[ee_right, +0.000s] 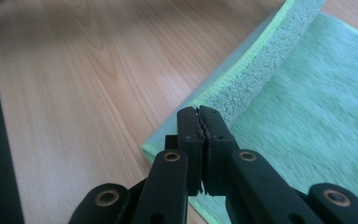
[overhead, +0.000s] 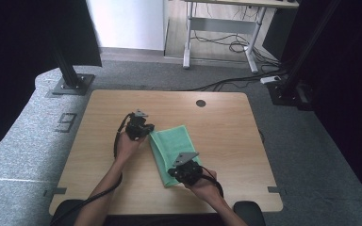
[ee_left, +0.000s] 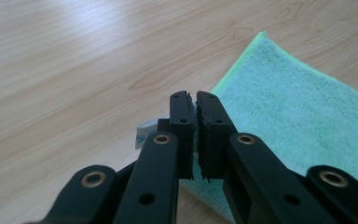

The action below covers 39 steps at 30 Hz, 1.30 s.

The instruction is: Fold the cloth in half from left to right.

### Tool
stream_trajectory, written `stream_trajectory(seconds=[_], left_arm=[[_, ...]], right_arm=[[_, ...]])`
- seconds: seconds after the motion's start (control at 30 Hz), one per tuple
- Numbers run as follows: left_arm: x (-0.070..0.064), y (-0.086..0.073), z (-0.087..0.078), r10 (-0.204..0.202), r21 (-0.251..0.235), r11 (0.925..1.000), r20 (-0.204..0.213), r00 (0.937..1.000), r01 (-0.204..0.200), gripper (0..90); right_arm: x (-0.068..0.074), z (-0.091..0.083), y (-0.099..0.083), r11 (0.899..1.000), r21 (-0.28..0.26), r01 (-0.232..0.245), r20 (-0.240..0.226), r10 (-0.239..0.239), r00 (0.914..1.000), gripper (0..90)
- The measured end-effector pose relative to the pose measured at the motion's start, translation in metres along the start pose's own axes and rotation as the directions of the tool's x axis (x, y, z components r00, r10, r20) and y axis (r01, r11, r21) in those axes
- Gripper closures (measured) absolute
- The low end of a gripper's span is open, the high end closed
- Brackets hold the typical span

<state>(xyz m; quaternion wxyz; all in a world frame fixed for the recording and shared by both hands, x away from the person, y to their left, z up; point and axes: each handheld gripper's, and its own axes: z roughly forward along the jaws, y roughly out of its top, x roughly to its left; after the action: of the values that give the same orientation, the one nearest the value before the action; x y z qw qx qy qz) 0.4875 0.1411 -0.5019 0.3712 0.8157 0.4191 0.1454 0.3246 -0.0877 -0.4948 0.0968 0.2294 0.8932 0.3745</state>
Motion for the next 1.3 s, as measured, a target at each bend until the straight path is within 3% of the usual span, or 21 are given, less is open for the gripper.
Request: stream_trajectory(seconds=[0.27,0.57,0.93,1.2,1.27,1.3], left_arm=[[-0.022,0.021,0.021,0.070,0.022,0.9973,-0.002,0.9975,-0.070,85.1],[-0.046,0.041,0.044,0.143,0.060,0.9879,-0.007,0.9896,-0.143,85.1],[-0.058,0.050,0.063,0.163,0.096,0.9821,-0.002,0.9866,-0.162,84.8],[-0.060,0.053,0.074,0.154,0.106,0.9826,-0.006,0.9880,-0.153,83.4],[-0.059,0.054,0.076,0.146,0.102,0.9841,-0.004,0.9892,-0.145,80.3],[-0.058,0.055,0.076,0.126,0.075,0.9892,-0.001,0.9920,-0.126,69.2]], right_arm=[[-0.014,-0.012,-0.017,0.999,0.000,-0.037,0.032,0.037,0.9988,86.9],[-0.026,-0.024,-0.033,0.997,-0.002,-0.078,0.061,0.078,0.9951,86.9],[-0.035,-0.028,-0.044,0.994,0.007,-0.105,0.083,0.104,0.9911,86.7],[-0.043,-0.029,-0.051,0.990,0.007,-0.138,0.101,0.136,0.9855,86.6],[-0.045,-0.029,-0.052,0.989,0.011,-0.147,0.104,0.145,0.9840,86.4],[-0.046,-0.029,-0.054,0.989,0.016,-0.147,0.116,0.144,0.9827,86.0]])
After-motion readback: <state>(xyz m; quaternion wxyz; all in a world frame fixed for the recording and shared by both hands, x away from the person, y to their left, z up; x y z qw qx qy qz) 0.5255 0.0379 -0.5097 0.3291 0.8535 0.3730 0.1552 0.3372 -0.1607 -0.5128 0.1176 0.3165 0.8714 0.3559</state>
